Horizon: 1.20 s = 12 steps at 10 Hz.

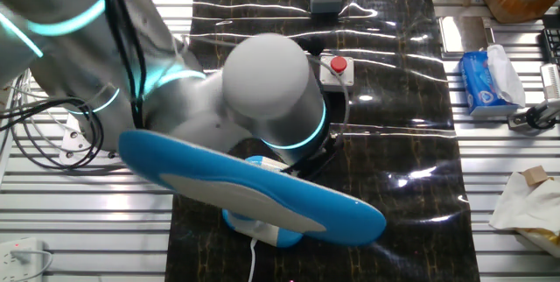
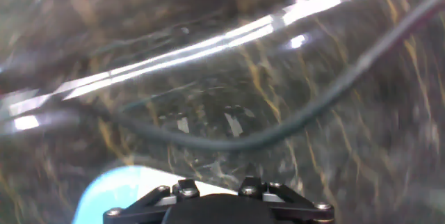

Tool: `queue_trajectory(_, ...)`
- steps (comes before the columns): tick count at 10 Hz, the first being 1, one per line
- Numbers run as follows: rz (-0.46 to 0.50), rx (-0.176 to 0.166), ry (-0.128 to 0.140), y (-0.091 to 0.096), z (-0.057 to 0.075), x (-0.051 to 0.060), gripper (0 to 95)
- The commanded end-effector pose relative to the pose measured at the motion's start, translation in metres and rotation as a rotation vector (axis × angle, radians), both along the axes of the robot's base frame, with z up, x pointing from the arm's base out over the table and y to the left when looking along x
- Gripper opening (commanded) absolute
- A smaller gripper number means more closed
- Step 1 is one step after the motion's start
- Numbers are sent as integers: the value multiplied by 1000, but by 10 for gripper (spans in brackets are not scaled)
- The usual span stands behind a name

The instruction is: Turn on the desk lamp by pressing the button

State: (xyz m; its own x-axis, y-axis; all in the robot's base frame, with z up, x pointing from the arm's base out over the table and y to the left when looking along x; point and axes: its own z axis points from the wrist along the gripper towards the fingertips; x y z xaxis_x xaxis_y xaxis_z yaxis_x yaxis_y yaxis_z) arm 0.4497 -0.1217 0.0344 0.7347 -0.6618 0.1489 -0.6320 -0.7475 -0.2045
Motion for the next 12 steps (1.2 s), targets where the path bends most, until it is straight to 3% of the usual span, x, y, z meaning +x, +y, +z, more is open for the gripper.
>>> queue_trajectory(1,-253,1,44,4,23,16,0)
queue_trajectory(3,-305,-13,92,9,34,41,0)
queue_trajectory(4,-342,-33,120,16,44,59,0)
queue_trajectory(5,-357,-35,121,18,48,66,0)
queue_trajectory(6,-435,-22,127,25,56,78,0)
queue_trajectory(8,-555,-4,119,30,61,87,0)
queue_trajectory(12,-697,31,105,31,62,88,0)
